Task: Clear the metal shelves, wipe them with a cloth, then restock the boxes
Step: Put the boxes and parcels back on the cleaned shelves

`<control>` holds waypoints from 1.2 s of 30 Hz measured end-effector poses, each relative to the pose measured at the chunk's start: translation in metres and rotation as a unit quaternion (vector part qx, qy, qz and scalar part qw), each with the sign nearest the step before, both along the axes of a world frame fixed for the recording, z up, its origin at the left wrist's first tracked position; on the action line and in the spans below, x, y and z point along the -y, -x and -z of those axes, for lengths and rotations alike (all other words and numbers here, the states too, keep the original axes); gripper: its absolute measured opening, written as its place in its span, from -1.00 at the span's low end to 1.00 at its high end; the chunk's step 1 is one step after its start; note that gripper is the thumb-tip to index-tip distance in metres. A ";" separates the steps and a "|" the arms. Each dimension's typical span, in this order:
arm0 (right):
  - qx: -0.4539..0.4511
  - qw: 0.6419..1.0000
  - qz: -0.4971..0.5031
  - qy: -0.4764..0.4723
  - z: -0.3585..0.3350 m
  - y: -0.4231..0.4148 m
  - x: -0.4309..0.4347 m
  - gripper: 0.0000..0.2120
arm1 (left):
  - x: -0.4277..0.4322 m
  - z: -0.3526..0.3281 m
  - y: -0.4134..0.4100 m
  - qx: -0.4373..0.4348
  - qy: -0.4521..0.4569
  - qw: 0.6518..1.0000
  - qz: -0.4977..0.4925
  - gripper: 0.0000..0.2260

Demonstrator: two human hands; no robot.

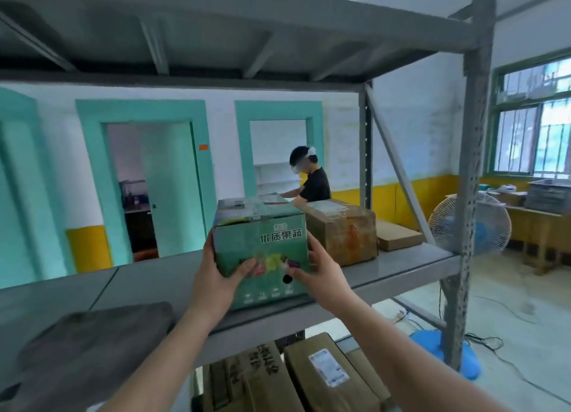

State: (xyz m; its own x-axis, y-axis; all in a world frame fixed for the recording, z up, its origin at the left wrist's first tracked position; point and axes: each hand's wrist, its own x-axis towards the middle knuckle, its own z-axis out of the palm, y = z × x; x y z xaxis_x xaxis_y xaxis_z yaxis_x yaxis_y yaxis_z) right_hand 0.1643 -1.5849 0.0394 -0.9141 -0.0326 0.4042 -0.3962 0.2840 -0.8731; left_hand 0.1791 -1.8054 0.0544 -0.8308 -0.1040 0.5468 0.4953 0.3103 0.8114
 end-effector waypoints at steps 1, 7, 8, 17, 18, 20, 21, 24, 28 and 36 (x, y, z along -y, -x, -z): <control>0.010 1.000 0.005 -0.009 0.004 0.010 -0.005 -0.28 | -0.002 0.002 0.011 0.010 0.012 1.000 0.000 -0.16; 0.070 0.982 -0.010 -0.173 0.011 0.047 -0.022 -0.51 | -0.015 0.023 0.035 0.100 0.039 0.994 -0.002 -0.20; 0.072 0.978 -0.011 -0.196 0.010 0.055 -0.027 -0.51 | -0.021 0.025 0.035 0.110 0.047 0.993 -0.009 -0.21; 0.003 0.945 -0.001 -0.326 0.028 0.068 -0.035 -0.54 | -0.024 0.031 0.033 0.127 0.086 0.987 -0.042 -0.16; -0.010 0.938 -0.007 -0.346 0.029 0.069 -0.035 -0.50 | -0.023 0.030 0.034 0.128 0.079 0.987 -0.058 -0.18; -0.026 0.923 -0.013 -0.383 0.030 0.071 -0.037 -0.45 | -0.022 0.032 0.036 0.127 0.066 0.987 -0.070 -0.16; -0.028 0.920 -0.014 -0.390 0.030 0.071 -0.037 -0.46 | -0.021 0.031 0.036 0.132 0.061 0.987 -0.069 -0.15; -0.025 0.924 -0.009 -0.382 0.029 0.068 -0.037 -0.54 | -0.018 0.033 0.039 0.141 0.057 0.986 -0.066 -0.13; -0.002 0.927 0.016 -0.375 0.027 0.059 -0.036 -0.61 | -0.013 0.033 0.038 0.141 0.046 0.987 -0.065 -0.09; -0.083 0.919 0.125 -0.365 0.064 -0.012 -0.049 -0.57 | -0.023 0.024 -0.005 -0.116 -0.015 0.977 -0.177 -0.22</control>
State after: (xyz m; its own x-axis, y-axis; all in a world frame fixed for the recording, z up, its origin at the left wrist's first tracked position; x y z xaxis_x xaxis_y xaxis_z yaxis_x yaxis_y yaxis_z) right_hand 0.1765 -1.5363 -0.0247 -0.8579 -0.1468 0.4925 -0.3485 0.8705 -0.3477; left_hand 0.1841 -1.7825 0.0308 -0.5930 -0.3814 0.7091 0.5332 0.4740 0.7008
